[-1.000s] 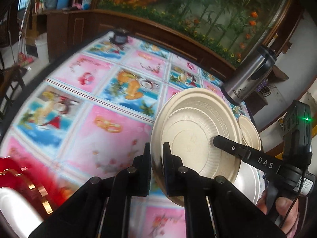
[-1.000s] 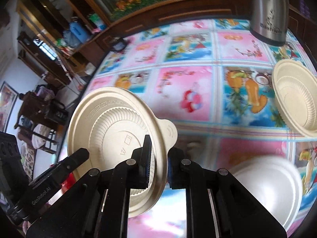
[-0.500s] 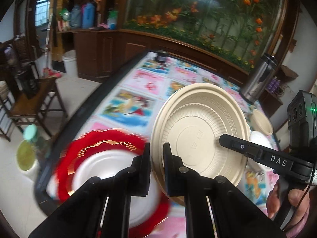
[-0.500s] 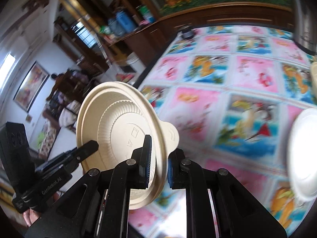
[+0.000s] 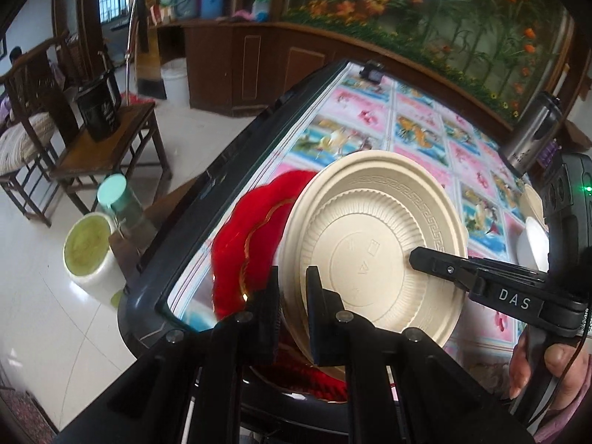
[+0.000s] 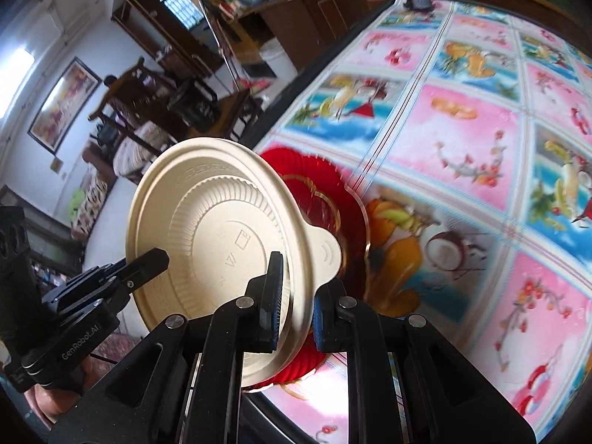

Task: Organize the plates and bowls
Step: 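Lay both beige plates onto the red and white plate stack, then open both grippers and move them toward the remaining bowls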

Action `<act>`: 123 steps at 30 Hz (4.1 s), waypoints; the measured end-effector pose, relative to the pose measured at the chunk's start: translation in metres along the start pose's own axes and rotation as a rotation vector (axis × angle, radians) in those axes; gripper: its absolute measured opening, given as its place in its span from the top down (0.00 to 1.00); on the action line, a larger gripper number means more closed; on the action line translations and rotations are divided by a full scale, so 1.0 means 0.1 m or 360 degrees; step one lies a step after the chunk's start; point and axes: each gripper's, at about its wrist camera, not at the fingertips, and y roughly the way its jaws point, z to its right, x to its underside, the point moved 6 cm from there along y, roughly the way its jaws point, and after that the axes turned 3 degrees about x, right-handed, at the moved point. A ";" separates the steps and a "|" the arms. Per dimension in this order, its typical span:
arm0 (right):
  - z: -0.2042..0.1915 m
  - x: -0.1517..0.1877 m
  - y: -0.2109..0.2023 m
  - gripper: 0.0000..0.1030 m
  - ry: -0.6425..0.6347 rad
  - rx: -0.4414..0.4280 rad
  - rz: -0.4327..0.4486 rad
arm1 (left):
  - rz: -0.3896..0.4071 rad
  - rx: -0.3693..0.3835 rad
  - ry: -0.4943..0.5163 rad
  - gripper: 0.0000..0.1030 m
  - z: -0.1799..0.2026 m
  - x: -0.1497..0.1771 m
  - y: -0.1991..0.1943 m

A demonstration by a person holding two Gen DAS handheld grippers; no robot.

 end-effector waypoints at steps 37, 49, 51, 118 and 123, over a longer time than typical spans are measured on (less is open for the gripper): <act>-0.17 -0.09 -0.07 0.73 -0.0164 -0.0019 0.0234 | 0.0257 -0.0340 0.0172 0.34 -0.08 -0.13 -0.34; 0.12 -0.10 -0.15 0.72 -0.0027 -0.0096 0.0218 | 0.0226 -0.0309 0.0125 0.34 -0.17 -0.12 -0.29; 0.20 -0.10 -0.20 0.72 0.0033 -0.0125 0.0244 | 0.0221 -0.0310 0.0118 0.34 -0.18 -0.13 -0.28; 3.41 0.41 -3.11 0.52 0.0687 0.0208 0.1310 | 0.0274 -0.0074 0.0859 0.24 2.96 -0.47 0.31; 3.97 0.40 -3.42 0.52 0.0991 0.0229 0.1546 | 0.0206 -0.0106 0.0863 0.24 3.14 -0.54 0.58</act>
